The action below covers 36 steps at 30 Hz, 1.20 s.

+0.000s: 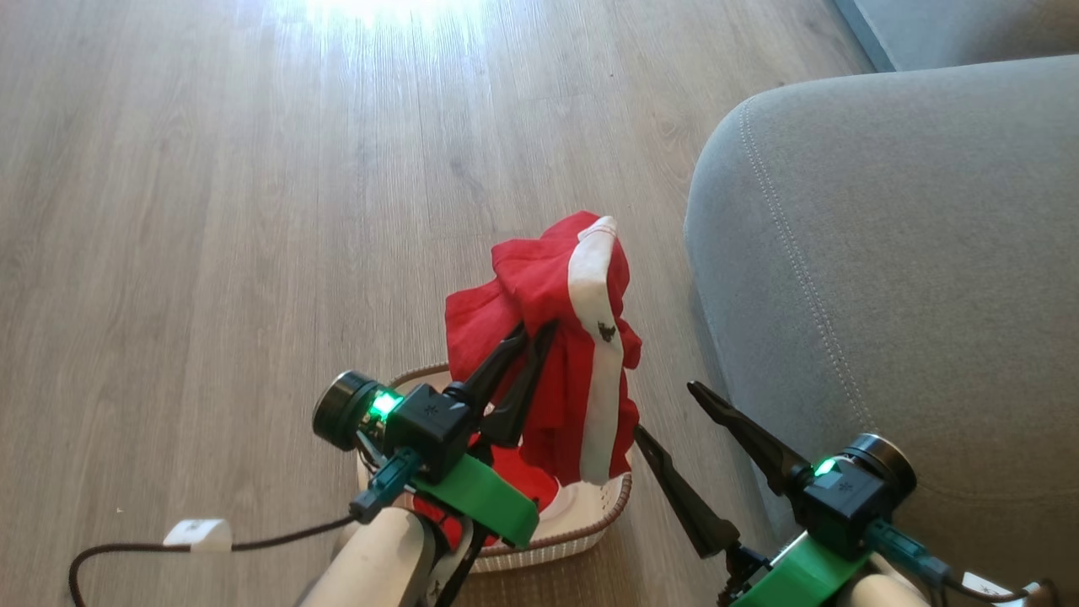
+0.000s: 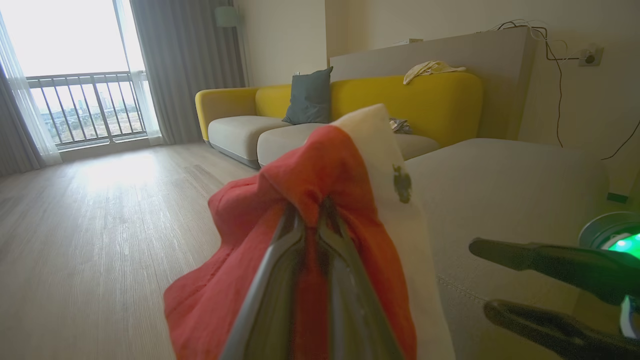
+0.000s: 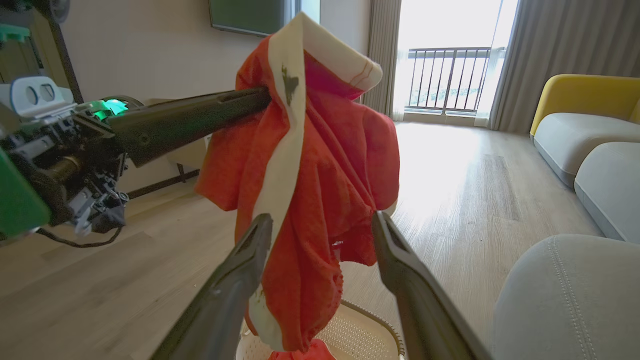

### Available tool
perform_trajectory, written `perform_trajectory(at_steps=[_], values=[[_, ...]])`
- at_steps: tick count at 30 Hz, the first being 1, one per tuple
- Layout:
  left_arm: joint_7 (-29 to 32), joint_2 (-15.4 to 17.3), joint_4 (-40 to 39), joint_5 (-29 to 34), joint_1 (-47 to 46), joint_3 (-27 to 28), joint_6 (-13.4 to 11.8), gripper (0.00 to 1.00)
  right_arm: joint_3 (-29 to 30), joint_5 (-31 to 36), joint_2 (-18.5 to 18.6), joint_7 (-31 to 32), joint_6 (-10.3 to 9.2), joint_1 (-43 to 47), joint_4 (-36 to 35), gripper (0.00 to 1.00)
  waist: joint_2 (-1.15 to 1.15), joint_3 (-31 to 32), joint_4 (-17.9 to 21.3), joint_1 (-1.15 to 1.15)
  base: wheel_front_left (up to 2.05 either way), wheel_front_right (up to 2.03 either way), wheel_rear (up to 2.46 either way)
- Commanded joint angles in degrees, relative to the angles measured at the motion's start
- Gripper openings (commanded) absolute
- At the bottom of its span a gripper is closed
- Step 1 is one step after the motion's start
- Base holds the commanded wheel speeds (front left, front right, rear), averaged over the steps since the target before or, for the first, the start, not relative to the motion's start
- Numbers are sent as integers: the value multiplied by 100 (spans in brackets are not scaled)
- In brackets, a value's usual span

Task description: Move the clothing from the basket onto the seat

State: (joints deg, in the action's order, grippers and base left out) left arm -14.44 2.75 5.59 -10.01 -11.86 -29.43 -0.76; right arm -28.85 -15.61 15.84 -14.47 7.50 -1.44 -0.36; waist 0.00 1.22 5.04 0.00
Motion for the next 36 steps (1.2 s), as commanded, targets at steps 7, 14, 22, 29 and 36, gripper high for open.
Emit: perform_trajectory(at_steps=[7,14,22,29,36], values=[[-56,13,-307,35,-357,139,-14,0,-226,82,228,-52,-1,-283,-254,100,0,10,-57,0,0,0,0],[-56,13,-300,52,-336,-140,82,0,-370,205,285,-52,-1,-540,35,100,0,59,-135,0,0,0,0],[-56,13,-211,46,-320,-504,197,0,-402,370,266,-52,-1,-665,212,100,0,90,-220,0,0,0,0],[-56,13,-109,25,-324,-773,298,0,-595,589,306,-52,-1,-812,442,100,0,106,-272,0,0,0,0],[-56,13,-76,-33,-354,-1012,342,0,-699,590,240,-52,-1,-932,578,100,0,102,-287,0,0,0,0]])
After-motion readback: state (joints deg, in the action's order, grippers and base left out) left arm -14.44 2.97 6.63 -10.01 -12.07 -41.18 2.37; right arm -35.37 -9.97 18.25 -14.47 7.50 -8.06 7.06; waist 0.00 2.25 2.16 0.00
